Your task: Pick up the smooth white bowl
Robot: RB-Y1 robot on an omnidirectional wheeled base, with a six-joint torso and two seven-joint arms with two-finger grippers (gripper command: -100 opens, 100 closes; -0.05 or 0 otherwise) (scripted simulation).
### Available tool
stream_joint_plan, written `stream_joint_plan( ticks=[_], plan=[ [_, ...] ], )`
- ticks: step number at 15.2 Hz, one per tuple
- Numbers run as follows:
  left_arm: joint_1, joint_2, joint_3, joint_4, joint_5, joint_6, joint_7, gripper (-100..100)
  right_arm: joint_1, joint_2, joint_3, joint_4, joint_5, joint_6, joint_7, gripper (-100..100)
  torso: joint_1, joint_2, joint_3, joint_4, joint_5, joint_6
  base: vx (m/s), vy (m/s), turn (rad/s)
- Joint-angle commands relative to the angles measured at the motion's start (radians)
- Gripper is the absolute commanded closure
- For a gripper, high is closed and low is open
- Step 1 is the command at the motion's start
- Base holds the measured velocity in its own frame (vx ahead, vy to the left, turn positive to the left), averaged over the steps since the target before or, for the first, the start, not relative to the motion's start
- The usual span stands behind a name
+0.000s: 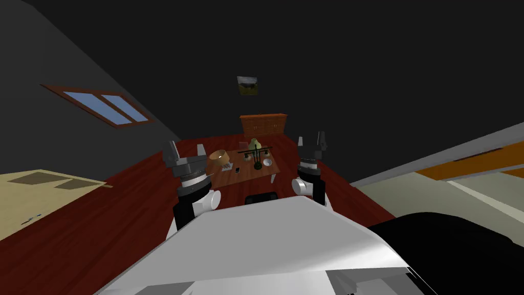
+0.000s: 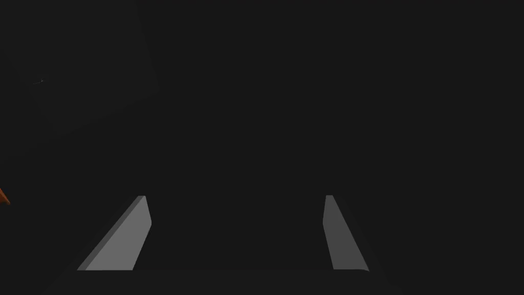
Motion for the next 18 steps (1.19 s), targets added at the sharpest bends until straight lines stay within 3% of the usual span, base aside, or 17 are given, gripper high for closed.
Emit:
stream_joint_plan(
  ticks=[1,8,11,12,18],
  plan=[
    [0.000,0.000,0.000,0.000,0.000,0.000,0.000,0,0.003,-0.042,0.000,0.005,0.008,0.008,0.007,-100,0.000,0.000,0.000,0.000,0.000,0.000,0.000,-0.009,0.077],
    [0.000,0.000,0.000,0.000,0.000,0.000,0.000,0,0.021,-0.153,0.000,0.037,0.054,0.054,0.052,-100,-0.004,0.000,0.000,0.000,-0.001,-0.001,-0.003,-0.046,0.205],
    [0.000,0.000,0.000,0.000,0.000,0.000,0.000,0,0.042,-0.213,0.002,0.083,0.108,0.112,0.110,-100,-0.006,0.001,0.000,0.000,-0.001,-0.001,-0.021,-0.088,0.373],
    [0.000,0.000,0.000,0.000,0.000,0.000,0.000,0,0.042,-0.213,0.002,0.083,0.108,0.112,0.110,-100,-0.008,0.001,0.000,0.000,-0.002,-0.001,-0.020,-0.103,0.346],
    [0.000,0.000,0.000,0.000,0.000,0.000,0.000,0,0.072,-0.267,0.009,0.175,0.195,0.217,0.215,-100,-0.007,0.000,0.000,0.000,-0.002,0.000,-0.019,-0.086,0.409]
  ],
)
